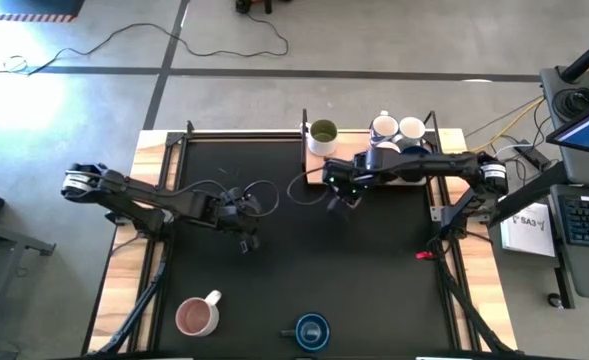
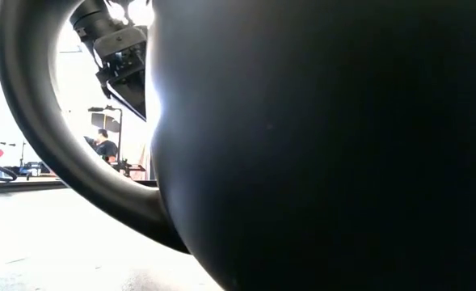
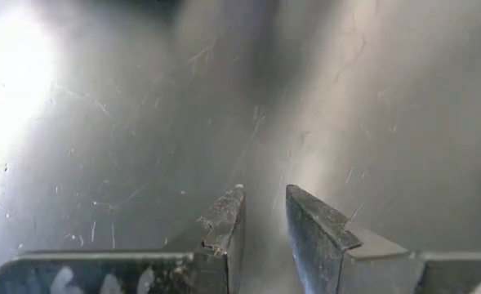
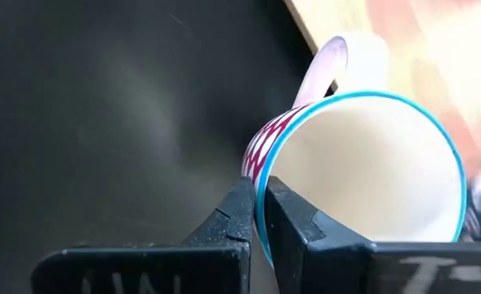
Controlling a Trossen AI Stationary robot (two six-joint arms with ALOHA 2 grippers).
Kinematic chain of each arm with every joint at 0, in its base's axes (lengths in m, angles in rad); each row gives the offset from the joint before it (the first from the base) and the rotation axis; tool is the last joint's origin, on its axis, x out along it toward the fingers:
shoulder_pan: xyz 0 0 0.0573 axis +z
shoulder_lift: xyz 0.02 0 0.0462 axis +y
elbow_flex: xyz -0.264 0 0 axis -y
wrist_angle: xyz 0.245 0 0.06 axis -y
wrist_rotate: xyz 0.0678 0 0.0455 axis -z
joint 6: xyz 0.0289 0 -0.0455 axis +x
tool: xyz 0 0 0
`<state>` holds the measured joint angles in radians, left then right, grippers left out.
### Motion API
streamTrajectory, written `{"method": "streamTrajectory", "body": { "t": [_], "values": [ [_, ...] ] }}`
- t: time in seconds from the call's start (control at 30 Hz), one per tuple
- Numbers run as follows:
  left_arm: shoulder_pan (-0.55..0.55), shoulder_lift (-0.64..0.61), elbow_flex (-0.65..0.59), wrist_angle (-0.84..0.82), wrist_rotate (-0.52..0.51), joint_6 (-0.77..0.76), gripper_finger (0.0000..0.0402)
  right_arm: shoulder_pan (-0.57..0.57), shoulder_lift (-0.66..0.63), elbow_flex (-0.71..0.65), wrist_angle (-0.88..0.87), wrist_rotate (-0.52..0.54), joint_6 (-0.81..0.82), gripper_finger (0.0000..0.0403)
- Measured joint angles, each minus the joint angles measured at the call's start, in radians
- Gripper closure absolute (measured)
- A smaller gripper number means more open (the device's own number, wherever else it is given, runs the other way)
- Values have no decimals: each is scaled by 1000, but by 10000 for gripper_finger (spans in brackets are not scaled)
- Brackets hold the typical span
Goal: Place coffee mugs
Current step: Put the red patterned mug on the shelf
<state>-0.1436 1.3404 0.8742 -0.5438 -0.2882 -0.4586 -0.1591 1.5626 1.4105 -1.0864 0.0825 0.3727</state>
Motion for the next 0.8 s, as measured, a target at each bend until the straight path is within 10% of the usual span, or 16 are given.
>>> {"method": "streamTrajectory", "body": {
  "t": [0.8],
  "values": [
    [2, -233, -247, 96, -9, 30, 330, -226, -24, 55, 25, 74, 179, 390]
  ]
}}
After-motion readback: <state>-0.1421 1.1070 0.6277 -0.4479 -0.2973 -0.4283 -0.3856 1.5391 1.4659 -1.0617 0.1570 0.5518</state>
